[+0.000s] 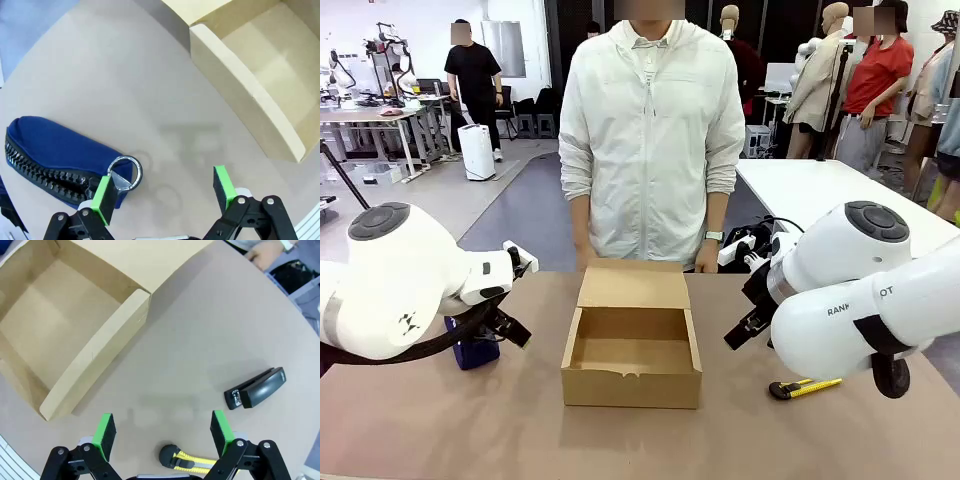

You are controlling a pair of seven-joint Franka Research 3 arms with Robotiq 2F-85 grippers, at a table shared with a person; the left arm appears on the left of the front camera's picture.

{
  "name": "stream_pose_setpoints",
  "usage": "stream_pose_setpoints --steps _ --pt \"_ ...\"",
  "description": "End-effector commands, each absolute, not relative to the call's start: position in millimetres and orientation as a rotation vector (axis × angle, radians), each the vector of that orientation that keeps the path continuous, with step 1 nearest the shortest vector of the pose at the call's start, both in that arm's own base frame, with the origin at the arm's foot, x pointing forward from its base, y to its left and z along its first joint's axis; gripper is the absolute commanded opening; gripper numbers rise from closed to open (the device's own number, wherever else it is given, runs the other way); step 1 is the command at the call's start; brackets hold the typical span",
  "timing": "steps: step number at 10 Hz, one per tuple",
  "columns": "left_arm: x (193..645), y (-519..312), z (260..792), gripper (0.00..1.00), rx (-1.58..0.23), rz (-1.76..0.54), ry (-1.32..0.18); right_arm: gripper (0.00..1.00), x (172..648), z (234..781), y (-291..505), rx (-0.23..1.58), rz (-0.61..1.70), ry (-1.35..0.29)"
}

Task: Pack the items into the box.
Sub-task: Pick up the item specified by the human and place it in the Mailer Box.

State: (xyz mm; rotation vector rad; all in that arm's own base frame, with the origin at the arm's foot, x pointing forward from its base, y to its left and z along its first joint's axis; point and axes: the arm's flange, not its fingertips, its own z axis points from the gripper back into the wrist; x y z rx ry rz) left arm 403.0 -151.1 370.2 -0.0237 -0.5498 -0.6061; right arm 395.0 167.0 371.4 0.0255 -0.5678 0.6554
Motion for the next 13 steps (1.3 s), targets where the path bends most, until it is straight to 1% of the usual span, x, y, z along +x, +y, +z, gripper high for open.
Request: stream_pose_setpoints --steps 1,13 --pt "403.0 -151.1 370.5 1.00 -0.024 -0.606 -0.550 1.00 395.0 371.4 167.0 0.026 0.655 -0.568" --pt "403.0 -151.1 370.5 1.00 -0.024 -0.606 -0.550 1.00 395.0 371.4 167.0 0.026 0.655 -0.568"
